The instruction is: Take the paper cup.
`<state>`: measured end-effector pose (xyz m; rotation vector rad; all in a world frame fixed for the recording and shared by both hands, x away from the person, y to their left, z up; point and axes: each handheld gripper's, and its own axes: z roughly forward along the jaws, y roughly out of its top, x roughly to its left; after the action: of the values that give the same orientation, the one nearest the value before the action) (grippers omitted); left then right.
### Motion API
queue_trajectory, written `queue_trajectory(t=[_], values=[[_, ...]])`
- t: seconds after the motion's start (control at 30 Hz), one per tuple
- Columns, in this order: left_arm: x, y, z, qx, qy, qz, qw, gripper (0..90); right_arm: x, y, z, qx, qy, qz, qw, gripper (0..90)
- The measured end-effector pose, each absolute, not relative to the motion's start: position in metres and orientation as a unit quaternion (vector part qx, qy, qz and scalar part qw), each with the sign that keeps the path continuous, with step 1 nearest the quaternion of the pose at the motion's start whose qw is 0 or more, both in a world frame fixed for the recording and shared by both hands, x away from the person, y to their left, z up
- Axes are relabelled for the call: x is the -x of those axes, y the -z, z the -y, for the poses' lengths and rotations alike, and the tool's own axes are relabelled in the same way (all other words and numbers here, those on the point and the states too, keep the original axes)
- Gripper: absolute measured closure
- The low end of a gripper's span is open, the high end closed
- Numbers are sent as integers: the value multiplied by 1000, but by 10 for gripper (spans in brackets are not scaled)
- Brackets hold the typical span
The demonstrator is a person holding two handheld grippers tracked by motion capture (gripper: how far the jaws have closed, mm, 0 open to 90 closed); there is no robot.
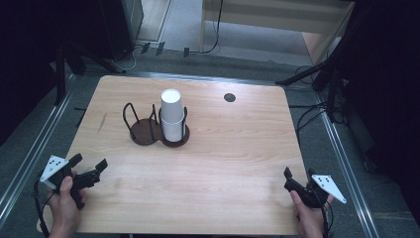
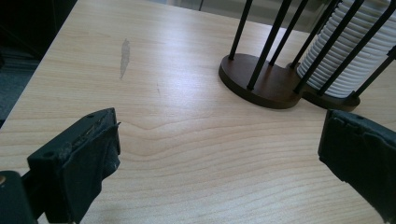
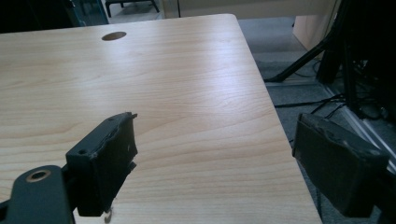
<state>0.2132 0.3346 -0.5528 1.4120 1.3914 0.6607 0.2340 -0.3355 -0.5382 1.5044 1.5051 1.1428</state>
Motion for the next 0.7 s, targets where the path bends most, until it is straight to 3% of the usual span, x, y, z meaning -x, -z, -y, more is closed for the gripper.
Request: queue_trajectory(t=[0.7], values=[[-211, 553, -335, -586, -272, -573, 504, 0, -252, 484, 290, -541, -477, -610, 327, 124]])
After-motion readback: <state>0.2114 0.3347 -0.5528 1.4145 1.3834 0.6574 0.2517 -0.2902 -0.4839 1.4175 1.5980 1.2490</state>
